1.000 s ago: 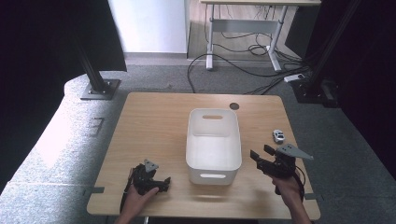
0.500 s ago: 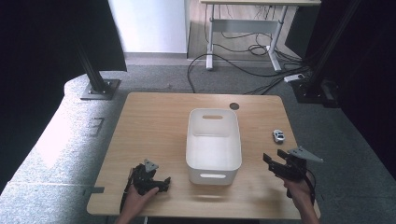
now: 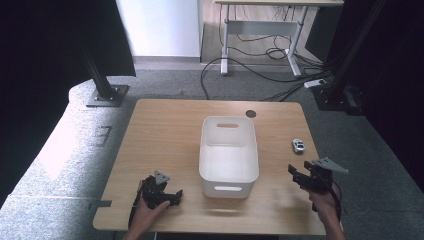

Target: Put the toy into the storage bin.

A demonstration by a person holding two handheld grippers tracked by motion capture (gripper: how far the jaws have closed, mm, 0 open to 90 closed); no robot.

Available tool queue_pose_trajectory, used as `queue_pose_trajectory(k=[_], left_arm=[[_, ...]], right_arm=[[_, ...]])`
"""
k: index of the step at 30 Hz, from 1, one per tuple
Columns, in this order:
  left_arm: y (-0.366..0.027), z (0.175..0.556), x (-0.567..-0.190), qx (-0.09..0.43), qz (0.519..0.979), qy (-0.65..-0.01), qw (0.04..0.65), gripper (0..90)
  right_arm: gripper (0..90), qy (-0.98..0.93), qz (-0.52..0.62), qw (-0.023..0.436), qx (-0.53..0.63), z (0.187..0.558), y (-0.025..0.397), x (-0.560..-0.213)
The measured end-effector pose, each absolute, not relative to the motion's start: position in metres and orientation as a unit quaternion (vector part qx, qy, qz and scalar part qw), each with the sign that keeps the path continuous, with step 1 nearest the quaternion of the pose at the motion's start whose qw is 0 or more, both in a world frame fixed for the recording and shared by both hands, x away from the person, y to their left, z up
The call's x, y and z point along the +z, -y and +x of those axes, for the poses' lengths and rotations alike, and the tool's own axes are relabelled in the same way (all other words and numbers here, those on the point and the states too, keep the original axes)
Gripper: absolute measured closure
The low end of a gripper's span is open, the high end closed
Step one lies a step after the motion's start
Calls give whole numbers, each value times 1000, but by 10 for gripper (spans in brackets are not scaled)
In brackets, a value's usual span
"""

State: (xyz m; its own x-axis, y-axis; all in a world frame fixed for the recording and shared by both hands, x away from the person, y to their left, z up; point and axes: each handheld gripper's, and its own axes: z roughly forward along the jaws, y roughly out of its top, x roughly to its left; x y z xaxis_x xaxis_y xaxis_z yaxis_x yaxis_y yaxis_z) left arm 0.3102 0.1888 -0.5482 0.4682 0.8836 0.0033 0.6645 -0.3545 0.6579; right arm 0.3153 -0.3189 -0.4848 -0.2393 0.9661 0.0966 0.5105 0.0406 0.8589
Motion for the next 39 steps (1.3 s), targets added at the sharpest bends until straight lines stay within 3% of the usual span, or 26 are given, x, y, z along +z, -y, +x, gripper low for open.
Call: queue_pose_trajectory(k=[39], left_arm=[[-188,312,-548,182,803,-480,302,0]], right_arm=[[300,-654,598,294,358,361,337,-488]])
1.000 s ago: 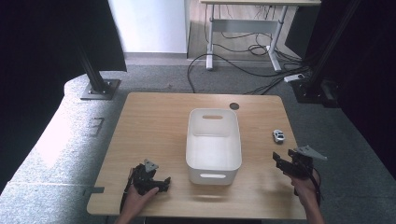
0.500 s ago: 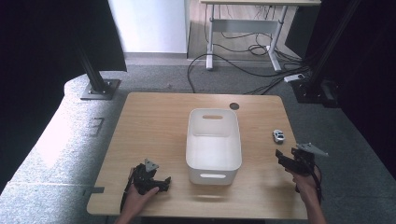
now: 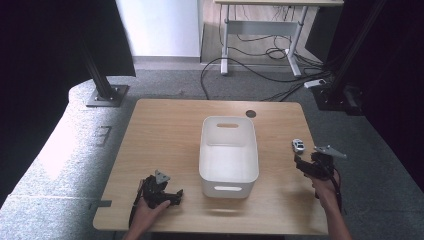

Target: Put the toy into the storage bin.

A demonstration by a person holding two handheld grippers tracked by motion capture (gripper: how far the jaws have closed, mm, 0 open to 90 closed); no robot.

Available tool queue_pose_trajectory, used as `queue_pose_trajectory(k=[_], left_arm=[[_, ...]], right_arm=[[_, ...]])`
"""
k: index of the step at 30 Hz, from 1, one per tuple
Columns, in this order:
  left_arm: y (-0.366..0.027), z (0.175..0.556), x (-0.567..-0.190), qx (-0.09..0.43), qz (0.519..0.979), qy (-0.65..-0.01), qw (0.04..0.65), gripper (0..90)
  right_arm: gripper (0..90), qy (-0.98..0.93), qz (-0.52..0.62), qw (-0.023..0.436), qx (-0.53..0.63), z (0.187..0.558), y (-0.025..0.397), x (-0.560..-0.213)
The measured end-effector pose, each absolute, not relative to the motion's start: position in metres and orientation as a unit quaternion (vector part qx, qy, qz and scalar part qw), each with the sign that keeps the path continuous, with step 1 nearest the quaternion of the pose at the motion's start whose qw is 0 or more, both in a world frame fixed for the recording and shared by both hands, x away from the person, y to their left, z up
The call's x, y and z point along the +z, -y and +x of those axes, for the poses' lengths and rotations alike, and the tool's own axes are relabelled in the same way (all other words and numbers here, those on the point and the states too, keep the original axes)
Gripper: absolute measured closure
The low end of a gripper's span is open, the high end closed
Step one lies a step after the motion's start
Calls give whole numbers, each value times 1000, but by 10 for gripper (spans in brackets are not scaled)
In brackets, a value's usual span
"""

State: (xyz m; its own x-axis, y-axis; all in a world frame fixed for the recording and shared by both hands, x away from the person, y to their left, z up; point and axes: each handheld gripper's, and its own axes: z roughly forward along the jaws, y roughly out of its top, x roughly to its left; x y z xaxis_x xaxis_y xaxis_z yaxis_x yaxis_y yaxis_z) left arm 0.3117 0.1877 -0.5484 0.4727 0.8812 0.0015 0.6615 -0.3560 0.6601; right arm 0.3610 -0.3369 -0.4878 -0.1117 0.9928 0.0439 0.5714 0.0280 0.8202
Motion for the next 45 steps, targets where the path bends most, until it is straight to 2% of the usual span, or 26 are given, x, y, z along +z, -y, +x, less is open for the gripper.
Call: queue_pose_trajectory(k=[17,45], left_arm=[[-188,312,-548,182,803,-480,302,0],[-188,312,-548,182,803,-480,302,0]], right_arm=[[300,-652,609,308,331,391,330,-490],[296,-648,631,295,309,420,339,-504]])
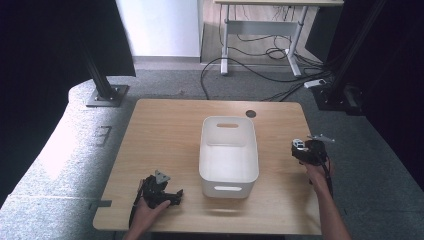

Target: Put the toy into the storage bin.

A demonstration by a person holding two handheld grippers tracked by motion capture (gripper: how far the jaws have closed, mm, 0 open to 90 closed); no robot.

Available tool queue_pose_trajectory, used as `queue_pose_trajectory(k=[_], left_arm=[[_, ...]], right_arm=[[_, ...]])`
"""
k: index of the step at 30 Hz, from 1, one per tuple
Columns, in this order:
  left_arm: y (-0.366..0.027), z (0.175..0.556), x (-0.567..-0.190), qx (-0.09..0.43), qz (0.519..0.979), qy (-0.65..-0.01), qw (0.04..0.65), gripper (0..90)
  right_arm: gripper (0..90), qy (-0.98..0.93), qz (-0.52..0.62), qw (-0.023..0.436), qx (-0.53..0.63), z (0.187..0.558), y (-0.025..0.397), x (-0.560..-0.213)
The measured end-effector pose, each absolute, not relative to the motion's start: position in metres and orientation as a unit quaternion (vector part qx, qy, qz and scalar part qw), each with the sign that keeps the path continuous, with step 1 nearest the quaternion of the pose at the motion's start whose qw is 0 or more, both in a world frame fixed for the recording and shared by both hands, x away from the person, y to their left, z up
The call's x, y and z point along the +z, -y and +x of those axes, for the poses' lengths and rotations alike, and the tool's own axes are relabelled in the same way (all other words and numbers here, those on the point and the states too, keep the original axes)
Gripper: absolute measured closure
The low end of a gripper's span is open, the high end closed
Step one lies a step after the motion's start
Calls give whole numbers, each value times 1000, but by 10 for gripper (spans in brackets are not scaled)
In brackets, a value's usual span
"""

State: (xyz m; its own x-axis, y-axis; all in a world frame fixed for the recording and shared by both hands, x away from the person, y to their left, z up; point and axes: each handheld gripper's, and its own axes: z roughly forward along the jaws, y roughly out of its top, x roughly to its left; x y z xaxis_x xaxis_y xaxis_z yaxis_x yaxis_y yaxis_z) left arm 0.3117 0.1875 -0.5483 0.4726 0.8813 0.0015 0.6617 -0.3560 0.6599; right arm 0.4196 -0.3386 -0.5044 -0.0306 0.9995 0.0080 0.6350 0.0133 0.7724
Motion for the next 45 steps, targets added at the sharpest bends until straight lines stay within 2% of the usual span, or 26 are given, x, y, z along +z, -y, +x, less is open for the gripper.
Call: queue_pose_trajectory(k=[10,33,45], left_arm=[[-188,312,-548,182,803,-480,302,0],[-188,312,-548,181,803,-480,302,0],[-188,312,-548,181,803,-481,301,0]], right_arm=[[296,-645,628,300,315,427,335,-496],[298,-632,657,292,289,454,347,-528],[297,-642,654,289,278,465,345,-525]])
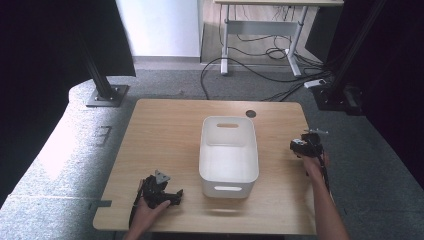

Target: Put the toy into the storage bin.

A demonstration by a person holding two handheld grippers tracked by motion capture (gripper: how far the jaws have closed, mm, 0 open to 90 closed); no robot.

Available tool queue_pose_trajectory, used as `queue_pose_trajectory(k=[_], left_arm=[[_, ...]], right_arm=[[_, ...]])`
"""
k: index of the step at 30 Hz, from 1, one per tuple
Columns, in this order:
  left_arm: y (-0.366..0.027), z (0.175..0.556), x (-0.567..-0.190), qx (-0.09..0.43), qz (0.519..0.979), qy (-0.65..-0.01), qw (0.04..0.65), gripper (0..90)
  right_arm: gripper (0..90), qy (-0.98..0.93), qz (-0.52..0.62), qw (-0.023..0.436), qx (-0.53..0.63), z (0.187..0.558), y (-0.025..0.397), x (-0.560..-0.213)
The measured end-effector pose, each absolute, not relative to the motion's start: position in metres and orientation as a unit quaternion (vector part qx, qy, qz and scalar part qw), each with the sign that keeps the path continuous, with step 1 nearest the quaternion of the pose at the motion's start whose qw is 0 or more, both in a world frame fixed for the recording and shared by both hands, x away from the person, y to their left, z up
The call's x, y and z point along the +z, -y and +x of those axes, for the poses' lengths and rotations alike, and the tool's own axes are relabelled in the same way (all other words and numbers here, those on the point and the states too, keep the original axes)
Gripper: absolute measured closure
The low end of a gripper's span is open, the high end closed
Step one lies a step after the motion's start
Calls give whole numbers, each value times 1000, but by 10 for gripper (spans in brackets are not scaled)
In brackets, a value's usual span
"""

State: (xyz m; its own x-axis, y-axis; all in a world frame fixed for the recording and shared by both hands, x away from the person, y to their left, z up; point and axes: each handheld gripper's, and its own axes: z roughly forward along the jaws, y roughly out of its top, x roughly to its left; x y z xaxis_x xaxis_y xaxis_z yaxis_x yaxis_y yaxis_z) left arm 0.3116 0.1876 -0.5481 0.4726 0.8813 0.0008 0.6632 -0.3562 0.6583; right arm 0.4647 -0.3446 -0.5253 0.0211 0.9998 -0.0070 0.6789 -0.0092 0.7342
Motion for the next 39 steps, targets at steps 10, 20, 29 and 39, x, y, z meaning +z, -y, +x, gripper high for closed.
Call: queue_pose_trajectory(k=[10,20,29,39], left_arm=[[-187,311,-548,181,802,-482,302,1],[-187,311,-548,181,802,-482,302,1],[-187,311,-548,181,802,-482,302,1],[-187,311,-548,181,802,-482,302,1]], right_arm=[[302,-631,668,285,272,474,351,-537],[312,-632,669,279,275,479,351,-546],[432,-632,666,285,274,481,348,-549],[502,-629,675,266,281,479,351,-545]])
